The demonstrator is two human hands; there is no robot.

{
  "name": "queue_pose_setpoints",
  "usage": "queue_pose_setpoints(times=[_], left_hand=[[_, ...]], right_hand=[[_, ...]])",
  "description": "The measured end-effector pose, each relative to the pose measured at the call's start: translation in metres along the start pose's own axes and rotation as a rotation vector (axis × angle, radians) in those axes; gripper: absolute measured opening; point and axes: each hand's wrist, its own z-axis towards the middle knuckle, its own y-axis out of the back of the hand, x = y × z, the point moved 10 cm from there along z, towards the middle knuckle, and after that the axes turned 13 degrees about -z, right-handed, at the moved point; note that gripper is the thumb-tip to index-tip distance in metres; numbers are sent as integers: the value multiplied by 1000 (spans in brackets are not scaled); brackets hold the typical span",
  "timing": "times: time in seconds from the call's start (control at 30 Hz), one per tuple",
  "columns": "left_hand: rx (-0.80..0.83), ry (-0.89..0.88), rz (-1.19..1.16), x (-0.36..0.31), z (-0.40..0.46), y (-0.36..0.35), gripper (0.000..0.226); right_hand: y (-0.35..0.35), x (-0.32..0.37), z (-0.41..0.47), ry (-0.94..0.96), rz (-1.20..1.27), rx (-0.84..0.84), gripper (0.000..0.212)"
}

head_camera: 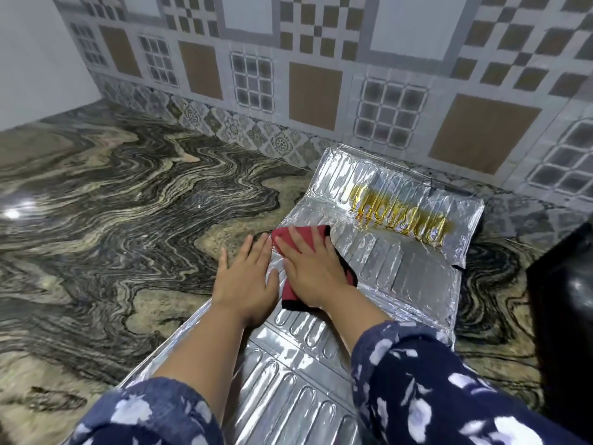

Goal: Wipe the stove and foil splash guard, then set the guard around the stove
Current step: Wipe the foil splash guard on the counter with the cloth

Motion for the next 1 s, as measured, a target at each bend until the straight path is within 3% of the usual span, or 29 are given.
queue_pose_setpoints(times=[0.2, 0.5, 0.87, 1.0], left_hand=[[-16, -5, -3, 1, -2, 3, 71], [32, -48, 35, -4, -17, 1, 81], [35, -70, 155, -21, -17, 11, 90], [71, -98, 74, -37, 10, -9, 92]], right_hand=[[-1, -44, 48, -78, 17, 29, 53], [-8, -84, -38, -266, 34, 69, 52], [-2, -58, -70, -191, 106, -37, 52], [-2, -52, -46, -138, 58, -21, 50]])
